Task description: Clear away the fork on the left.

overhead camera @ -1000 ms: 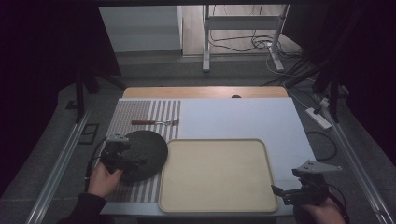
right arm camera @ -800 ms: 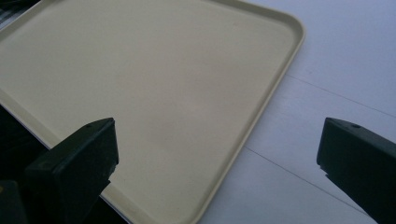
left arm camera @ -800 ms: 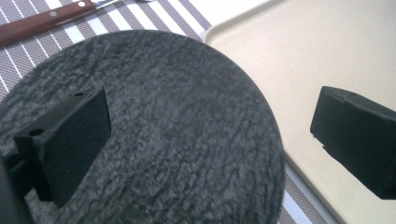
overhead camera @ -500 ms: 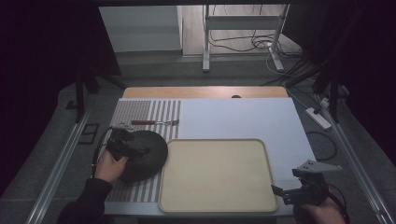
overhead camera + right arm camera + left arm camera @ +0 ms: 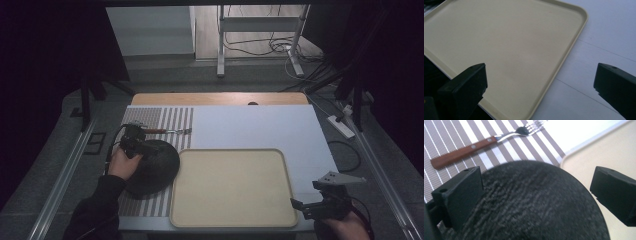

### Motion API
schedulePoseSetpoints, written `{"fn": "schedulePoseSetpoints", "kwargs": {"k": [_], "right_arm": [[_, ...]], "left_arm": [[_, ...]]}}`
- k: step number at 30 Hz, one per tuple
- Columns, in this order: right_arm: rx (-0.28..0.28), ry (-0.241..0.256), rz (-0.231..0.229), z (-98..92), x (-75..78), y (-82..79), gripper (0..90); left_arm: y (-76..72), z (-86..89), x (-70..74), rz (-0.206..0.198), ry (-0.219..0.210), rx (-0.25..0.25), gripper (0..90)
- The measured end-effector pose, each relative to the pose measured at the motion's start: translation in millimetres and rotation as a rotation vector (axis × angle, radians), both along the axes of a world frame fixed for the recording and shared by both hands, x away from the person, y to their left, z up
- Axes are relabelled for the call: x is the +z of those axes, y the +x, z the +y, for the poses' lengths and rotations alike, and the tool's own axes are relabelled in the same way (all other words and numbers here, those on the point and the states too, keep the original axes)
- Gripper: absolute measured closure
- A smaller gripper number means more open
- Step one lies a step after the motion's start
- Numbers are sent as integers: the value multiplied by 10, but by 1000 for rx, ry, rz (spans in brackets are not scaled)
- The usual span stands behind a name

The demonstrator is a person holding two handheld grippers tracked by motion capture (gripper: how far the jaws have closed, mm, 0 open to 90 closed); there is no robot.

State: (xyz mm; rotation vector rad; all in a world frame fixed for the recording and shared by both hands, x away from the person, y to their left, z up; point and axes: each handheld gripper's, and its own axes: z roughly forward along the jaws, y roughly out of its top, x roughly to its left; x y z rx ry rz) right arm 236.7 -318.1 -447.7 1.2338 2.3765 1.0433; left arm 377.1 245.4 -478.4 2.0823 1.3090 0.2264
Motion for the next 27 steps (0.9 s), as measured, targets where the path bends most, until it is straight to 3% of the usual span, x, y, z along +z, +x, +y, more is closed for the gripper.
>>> {"fn": "schedulePoseSetpoints", "kwargs": {"k": [6,20,24,25,26,27], "right_arm": [[2,0,1,1,0,0,0],[5,3,2,-1,-1,1,0],[6,1,2,0,-1,0,0],[5,-1,3,0,0,1,0],[6,-2,3,0,0,1,0],[6,-2,3,0,0,1,0]], "left_arm": [[193,-40,-24,5,-15,-10,0],[588,-155,-172,27,45,-11,0],[644,-151,-187,23,45,3,77],[651,-152,-187,21,47,1,132],[666,-154,-193,17,49,-23,351],[666,-154,-193,17,49,-23,429]]}}
